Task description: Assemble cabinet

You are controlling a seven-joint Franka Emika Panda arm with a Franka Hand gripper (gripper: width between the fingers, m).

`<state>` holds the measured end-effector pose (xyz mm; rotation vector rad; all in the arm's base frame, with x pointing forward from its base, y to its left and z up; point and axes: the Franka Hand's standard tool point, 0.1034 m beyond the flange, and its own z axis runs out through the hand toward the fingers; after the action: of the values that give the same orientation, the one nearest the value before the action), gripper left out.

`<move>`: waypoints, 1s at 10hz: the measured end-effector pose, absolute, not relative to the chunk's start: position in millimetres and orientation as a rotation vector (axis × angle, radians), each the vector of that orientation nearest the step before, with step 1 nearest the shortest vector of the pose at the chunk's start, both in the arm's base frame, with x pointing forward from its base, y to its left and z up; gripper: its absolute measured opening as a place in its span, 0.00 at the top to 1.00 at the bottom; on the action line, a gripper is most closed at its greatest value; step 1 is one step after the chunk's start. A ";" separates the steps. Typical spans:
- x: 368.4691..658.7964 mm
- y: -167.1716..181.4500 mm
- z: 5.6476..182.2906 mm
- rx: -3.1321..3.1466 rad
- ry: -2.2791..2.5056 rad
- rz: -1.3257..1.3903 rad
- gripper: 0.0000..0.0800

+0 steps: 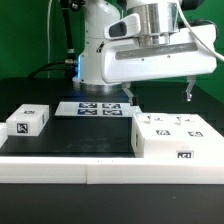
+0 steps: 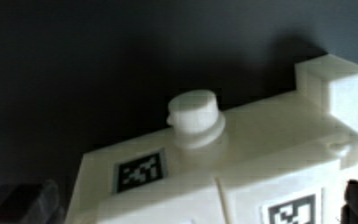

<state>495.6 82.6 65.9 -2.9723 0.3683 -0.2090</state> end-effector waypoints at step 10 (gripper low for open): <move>486.4 88.0 36.1 -3.073 0.225 -0.214 0.00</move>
Offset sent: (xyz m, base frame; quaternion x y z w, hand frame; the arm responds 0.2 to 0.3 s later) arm 0.0068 -0.0188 -0.0173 -0.0846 0.0330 -0.0238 0.9956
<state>486.4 88.0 36.1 -3.0730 0.2251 -0.2139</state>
